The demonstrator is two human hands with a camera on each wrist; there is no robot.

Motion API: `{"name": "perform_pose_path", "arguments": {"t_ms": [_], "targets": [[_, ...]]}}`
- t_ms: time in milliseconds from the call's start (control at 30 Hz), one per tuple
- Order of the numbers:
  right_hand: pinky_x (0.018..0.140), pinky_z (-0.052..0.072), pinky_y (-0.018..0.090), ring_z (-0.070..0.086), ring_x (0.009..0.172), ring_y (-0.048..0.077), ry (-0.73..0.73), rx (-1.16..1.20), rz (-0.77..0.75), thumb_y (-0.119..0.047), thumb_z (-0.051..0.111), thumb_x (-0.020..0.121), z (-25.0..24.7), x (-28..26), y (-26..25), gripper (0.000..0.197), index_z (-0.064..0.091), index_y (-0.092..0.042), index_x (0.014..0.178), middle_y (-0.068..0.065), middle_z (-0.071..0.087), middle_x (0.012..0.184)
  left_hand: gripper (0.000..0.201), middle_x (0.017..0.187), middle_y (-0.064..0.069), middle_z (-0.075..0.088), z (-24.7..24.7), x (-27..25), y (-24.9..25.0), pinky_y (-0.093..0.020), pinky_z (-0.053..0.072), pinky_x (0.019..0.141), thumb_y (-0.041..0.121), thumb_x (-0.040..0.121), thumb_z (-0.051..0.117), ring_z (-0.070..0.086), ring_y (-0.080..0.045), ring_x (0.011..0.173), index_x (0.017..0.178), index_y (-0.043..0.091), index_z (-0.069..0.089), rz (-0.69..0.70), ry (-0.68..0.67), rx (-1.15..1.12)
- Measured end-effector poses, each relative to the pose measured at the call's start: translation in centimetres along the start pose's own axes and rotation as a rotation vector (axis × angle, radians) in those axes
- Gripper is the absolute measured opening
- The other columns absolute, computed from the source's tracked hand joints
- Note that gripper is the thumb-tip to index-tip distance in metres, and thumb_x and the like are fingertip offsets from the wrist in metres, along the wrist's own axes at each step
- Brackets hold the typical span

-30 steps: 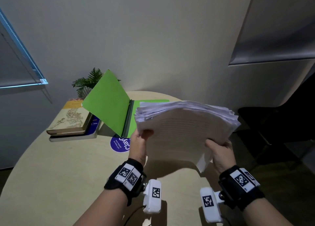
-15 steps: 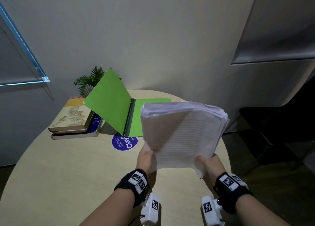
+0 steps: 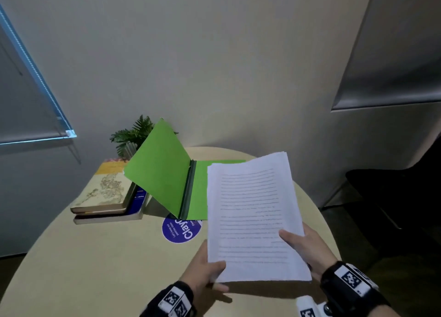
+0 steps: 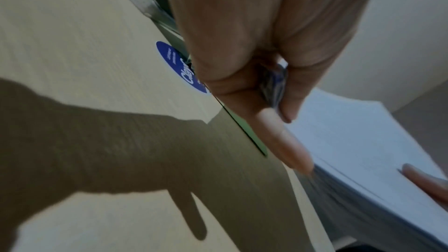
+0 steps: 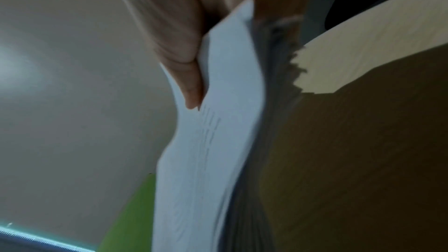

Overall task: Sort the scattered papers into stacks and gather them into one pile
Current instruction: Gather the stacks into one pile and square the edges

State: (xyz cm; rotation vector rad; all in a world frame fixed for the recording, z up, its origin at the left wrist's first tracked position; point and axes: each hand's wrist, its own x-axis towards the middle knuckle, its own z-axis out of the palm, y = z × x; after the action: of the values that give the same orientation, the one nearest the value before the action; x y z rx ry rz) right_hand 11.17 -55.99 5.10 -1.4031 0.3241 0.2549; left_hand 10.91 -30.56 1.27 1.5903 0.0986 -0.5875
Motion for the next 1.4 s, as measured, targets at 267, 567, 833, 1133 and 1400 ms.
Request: {"name": "perform_pose_path", "arguments": {"t_ms": [267,567,833,1133,1400], "targets": [[0.078,0.057,0.048,0.07,0.1,0.027,-0.218,0.068,0.142,0.003,0.059,0.085,2.6,3.8,0.6,0.055,0.05,-0.038,0.121,-0.002,0.07,0.116,0.05,0.115,0.0,0.063,-5.1,3.2,3.1,-0.039,0.06,0.066,0.009,0.07,0.06,0.073,-0.014,0.084,0.116,0.024,0.047,-0.003,0.025,-0.1],[0.079,0.057,0.047,0.06,0.107,0.032,-0.06,0.147,0.085,-0.001,0.056,0.089,4.4,10.5,0.0,0.045,0.047,-0.02,0.129,0.009,0.064,0.118,0.036,0.061,-0.005,0.059,-10.2,6.7,3.7,-0.028,0.049,0.05,0.035,0.084,0.066,0.055,-0.017,0.05,0.08,0.001,0.057,-0.04,0.5,-0.008],[0.075,0.059,0.038,0.062,0.108,0.033,-0.023,0.24,0.086,0.006,0.054,0.088,5.3,16.4,2.4,0.044,0.05,-0.013,0.128,0.013,0.066,0.118,0.065,0.124,-0.015,0.054,-14.9,9.7,5.8,-0.043,0.042,0.095,0.041,0.08,0.065,0.055,-0.03,0.107,0.128,0.004,0.044,-0.011,0.753,0.063],[0.07,0.059,0.035,0.06,0.107,0.032,-0.04,0.103,0.089,-0.001,0.056,0.09,7.2,18.9,3.9,0.046,0.043,-0.016,0.132,0.012,0.059,0.124,0.017,0.085,-0.004,0.064,-13.3,9.9,6.4,-0.033,0.048,0.075,0.02,0.097,0.049,0.059,-0.024,0.08,0.083,0.021,0.058,0.183,0.629,0.204],[0.039,0.042,0.009,0.059,0.058,0.025,0.216,-0.472,-0.109,0.005,0.04,0.091,7.4,18.9,3.5,0.046,0.047,-0.016,0.131,0.014,0.061,0.11,0.041,0.12,0.019,0.056,-11.1,10.2,6.9,-0.022,0.05,0.091,0.011,0.095,0.05,0.055,-0.007,0.112,0.128,0.034,0.053,0.296,0.395,0.551]]}}
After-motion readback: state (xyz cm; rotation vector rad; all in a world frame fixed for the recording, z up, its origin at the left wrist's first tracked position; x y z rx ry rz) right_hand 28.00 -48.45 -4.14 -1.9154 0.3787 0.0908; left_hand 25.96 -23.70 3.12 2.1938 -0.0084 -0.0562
